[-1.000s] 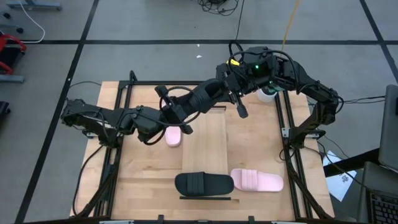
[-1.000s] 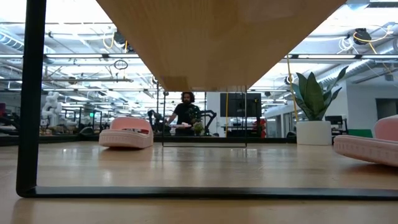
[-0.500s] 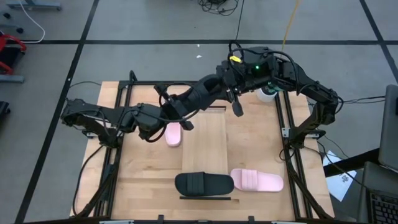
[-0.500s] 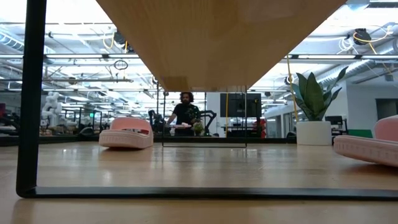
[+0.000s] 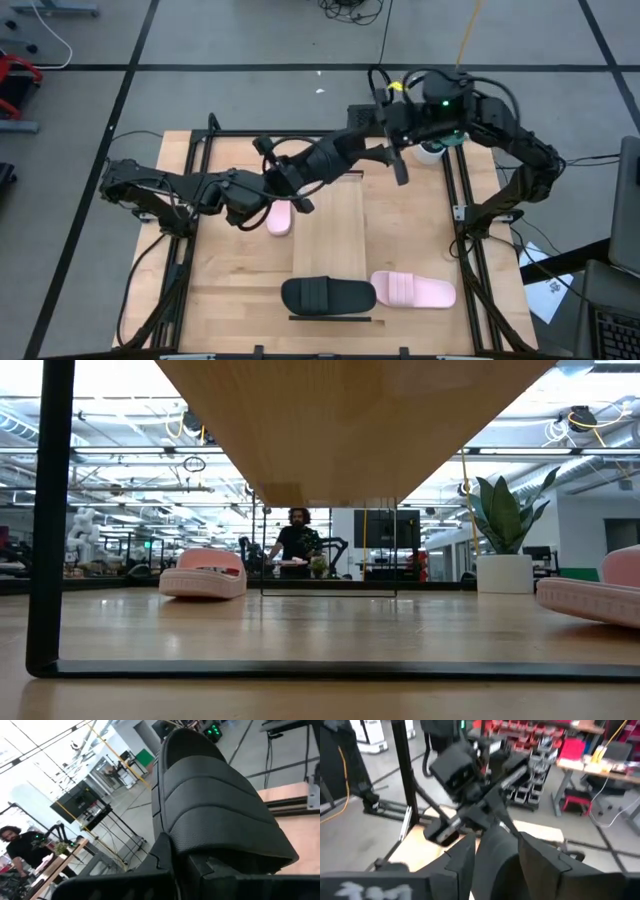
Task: Pick and place slides into the shelf
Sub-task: Put the black slides on the shelf
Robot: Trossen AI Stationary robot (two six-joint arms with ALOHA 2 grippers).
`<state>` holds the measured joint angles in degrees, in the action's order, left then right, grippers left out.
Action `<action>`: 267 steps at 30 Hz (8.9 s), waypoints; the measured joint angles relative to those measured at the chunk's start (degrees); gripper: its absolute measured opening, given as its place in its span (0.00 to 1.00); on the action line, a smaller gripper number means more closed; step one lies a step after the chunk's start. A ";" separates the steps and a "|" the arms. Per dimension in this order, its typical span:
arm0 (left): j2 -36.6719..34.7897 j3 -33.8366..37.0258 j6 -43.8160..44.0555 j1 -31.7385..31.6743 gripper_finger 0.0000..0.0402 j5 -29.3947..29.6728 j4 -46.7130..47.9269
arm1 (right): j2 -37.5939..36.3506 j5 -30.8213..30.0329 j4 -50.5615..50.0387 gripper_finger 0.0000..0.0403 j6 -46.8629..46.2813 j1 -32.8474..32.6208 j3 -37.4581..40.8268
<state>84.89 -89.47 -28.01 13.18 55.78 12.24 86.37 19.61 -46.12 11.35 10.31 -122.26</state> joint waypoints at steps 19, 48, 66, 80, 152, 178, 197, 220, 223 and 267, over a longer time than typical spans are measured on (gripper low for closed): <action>-0.21 -0.03 -10.44 -0.55 0.00 9.99 -31.76 | -6.21 -9.42 -3.09 0.38 1.34 -6.59 0.00; -2.00 -0.11 -3.82 -3.31 0.00 11.27 -56.90 | -6.39 -9.34 13.75 0.37 3.45 -8.32 22.02; -1.02 1.09 14.20 -7.04 0.00 19.28 -42.48 | -7.16 -48.72 29.39 0.37 33.21 -19.03 25.14; 1.01 1.07 27.10 -9.03 0.00 19.18 -32.99 | -4.88 -58.72 45.00 0.37 52.35 -22.23 25.14; 4.73 1.03 33.05 -10.17 0.00 2.84 -34.83 | -2.10 -65.65 44.63 0.25 60.44 -12.63 25.09; 4.40 0.96 33.31 -5.79 0.19 -3.83 -34.74 | -2.53 -71.32 44.65 0.00 62.41 -12.51 25.09; 1.20 0.96 2.15 17.97 0.22 32.04 -33.31 | -6.27 -52.92 27.58 0.00 50.32 -13.36 25.09; 1.13 0.98 -6.03 23.41 0.22 34.26 -30.71 | -7.76 21.98 14.30 0.00 25.24 -0.67 26.27; 1.13 0.98 -9.23 24.15 0.22 34.31 -30.41 | -7.26 27.25 20.71 0.00 24.96 0.24 29.87; -18.63 1.03 48.11 30.04 0.22 33.93 38.22 | 4.86 36.94 51.96 0.00 18.41 0.83 45.13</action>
<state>66.26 -88.44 20.10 43.22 89.70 50.46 91.23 56.55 5.83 29.77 11.14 -77.12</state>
